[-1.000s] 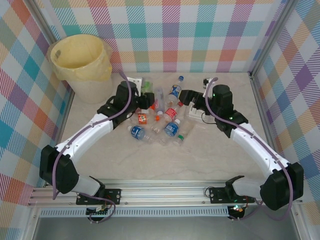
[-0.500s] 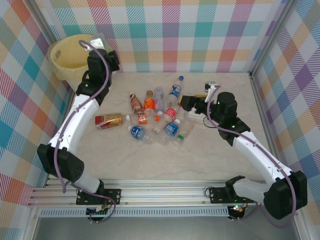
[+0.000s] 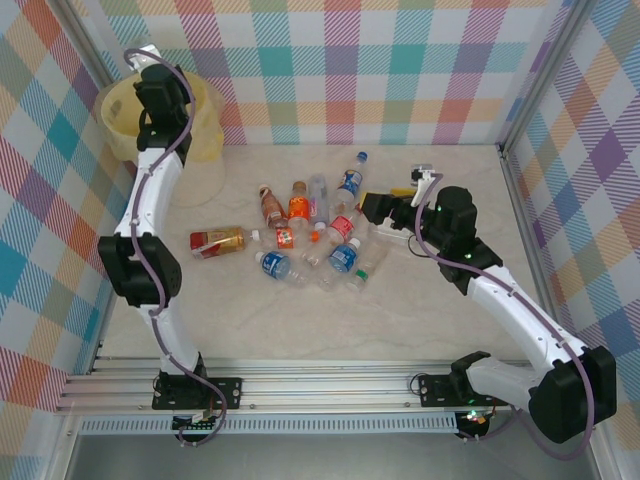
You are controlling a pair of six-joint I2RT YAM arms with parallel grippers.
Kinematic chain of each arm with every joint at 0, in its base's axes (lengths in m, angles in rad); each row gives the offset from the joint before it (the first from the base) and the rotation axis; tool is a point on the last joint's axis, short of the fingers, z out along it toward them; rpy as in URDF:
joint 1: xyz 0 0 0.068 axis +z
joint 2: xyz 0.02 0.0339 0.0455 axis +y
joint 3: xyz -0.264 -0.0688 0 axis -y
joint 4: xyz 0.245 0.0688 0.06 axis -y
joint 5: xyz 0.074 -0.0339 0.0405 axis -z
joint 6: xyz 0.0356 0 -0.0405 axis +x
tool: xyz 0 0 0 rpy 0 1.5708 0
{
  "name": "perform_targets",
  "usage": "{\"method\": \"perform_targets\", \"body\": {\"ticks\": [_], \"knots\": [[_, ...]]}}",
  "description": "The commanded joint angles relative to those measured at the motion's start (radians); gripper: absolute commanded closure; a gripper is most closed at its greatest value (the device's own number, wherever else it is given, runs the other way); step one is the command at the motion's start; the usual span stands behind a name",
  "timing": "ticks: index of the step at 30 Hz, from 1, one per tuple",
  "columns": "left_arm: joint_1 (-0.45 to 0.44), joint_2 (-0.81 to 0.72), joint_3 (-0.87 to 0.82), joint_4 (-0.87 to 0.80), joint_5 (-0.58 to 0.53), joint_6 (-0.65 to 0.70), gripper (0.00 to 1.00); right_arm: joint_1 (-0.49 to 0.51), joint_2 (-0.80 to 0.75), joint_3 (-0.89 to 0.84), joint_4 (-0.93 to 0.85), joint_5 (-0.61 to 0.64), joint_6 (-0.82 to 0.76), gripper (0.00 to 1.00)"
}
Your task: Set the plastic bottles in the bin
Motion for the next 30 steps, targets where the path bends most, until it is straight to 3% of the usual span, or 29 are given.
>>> {"method": "perform_targets", "body": {"ticks": [1, 5, 15, 26, 30], "knots": [[0.030, 0.072, 0.158, -0.151, 0.079, -0.046, 0.54, 0.002, -0.023, -0.006, 0.012, 0.004, -0.002, 0.00], [0.039, 0.141, 0.256, -0.293, 0.177, -0.059, 0.54, 0.003, -0.023, -0.001, 0.001, 0.020, -0.011, 0.00], [0.059, 0.235, 0.331, -0.351, 0.335, -0.101, 0.54, 0.003, 0.032, 0.032, -0.011, 0.005, -0.016, 0.00], [0.061, 0.181, 0.331, -0.525, 0.422, -0.259, 0.53, 0.004, 0.072, 0.057, -0.030, -0.018, -0.013, 0.00], [0.060, 0.168, 0.296, -0.542, 0.503, -0.324, 0.54, 0.004, 0.089, 0.066, -0.035, -0.031, -0.010, 0.00]]}}
